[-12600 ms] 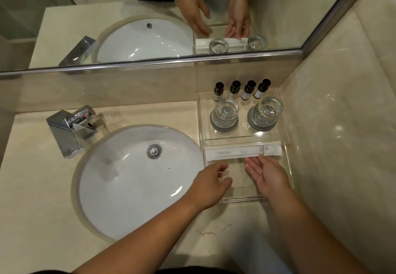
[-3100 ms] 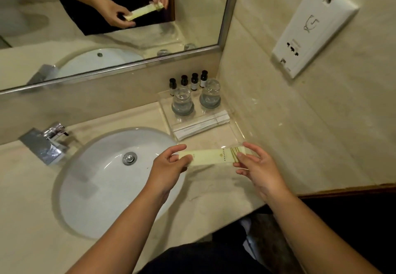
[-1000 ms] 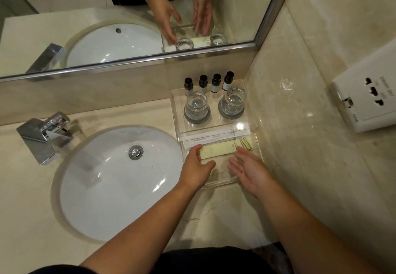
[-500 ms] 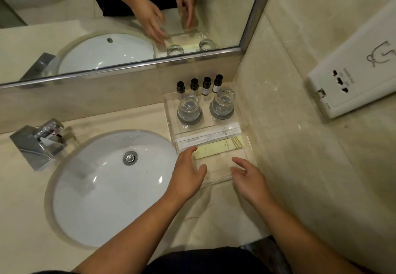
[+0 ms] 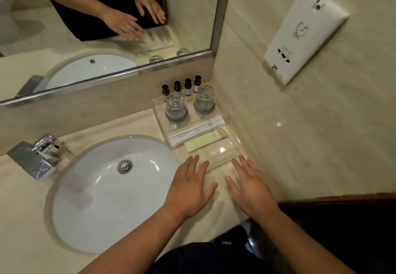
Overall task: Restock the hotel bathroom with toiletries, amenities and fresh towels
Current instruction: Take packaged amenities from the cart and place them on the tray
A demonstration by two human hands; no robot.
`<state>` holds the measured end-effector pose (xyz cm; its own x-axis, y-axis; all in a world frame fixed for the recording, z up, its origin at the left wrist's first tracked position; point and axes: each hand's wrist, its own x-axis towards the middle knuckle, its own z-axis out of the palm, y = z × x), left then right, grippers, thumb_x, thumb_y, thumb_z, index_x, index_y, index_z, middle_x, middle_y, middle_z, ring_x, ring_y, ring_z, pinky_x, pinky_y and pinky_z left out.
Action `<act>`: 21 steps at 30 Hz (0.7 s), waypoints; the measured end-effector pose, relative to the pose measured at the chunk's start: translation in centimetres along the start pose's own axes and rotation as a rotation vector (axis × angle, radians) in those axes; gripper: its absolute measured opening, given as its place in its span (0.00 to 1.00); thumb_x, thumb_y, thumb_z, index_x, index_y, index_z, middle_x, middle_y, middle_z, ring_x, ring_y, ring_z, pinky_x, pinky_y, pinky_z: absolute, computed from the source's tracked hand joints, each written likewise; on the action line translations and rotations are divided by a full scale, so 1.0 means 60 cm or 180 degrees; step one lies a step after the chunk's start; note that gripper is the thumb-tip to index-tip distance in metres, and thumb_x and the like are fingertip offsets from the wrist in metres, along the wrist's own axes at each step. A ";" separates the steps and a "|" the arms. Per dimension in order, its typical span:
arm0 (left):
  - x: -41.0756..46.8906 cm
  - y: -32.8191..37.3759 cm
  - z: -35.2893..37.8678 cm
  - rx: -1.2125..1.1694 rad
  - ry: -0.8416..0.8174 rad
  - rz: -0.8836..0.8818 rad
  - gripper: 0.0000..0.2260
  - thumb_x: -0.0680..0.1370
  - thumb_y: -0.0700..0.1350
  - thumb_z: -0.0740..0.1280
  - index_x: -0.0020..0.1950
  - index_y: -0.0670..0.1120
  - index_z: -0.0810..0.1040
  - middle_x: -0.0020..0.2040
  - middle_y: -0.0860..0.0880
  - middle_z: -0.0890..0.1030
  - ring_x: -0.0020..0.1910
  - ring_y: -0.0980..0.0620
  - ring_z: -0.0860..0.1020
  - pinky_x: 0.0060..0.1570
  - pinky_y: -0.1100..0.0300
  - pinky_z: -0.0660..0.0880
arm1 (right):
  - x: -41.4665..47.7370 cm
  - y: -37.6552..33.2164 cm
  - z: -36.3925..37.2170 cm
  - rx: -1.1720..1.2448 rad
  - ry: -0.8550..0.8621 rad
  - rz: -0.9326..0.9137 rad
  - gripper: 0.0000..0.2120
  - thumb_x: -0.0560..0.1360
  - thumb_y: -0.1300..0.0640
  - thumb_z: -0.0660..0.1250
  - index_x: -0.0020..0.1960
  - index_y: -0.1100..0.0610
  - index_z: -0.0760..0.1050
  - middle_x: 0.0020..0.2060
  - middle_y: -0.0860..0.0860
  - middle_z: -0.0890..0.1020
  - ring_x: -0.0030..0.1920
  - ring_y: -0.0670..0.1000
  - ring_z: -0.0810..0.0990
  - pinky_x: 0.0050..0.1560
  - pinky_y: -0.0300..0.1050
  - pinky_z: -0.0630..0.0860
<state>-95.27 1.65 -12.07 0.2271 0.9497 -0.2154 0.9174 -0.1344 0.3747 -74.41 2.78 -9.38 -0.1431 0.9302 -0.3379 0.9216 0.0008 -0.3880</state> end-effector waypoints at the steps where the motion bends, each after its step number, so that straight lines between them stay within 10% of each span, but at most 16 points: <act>1: -0.005 0.005 0.002 0.0000 -0.0029 0.0070 0.35 0.81 0.69 0.47 0.84 0.54 0.55 0.85 0.45 0.53 0.84 0.45 0.49 0.82 0.49 0.48 | -0.015 0.001 0.000 -0.0003 0.0063 0.0087 0.33 0.83 0.36 0.51 0.84 0.48 0.52 0.84 0.47 0.50 0.83 0.49 0.44 0.82 0.53 0.47; 7: -0.025 0.052 0.015 0.0007 -0.0100 0.0552 0.34 0.82 0.69 0.49 0.84 0.53 0.56 0.85 0.45 0.53 0.84 0.45 0.49 0.82 0.48 0.48 | -0.117 0.026 -0.001 0.0131 0.0432 0.0637 0.44 0.74 0.26 0.39 0.84 0.48 0.53 0.84 0.48 0.52 0.83 0.50 0.47 0.82 0.54 0.48; 21: -0.077 0.195 0.047 0.0141 -0.0145 0.1269 0.34 0.82 0.69 0.48 0.84 0.54 0.55 0.85 0.46 0.55 0.84 0.45 0.50 0.81 0.48 0.49 | -0.304 0.091 0.015 0.0074 0.0657 0.1111 0.33 0.83 0.33 0.47 0.84 0.46 0.50 0.84 0.45 0.49 0.83 0.46 0.42 0.80 0.49 0.40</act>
<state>-84.66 -5.13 -9.25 0.5813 0.8074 -0.1011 0.7674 -0.5027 0.3979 -67.08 -14.52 -6.09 0.2547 0.9272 -0.2745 0.8932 -0.3344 -0.3006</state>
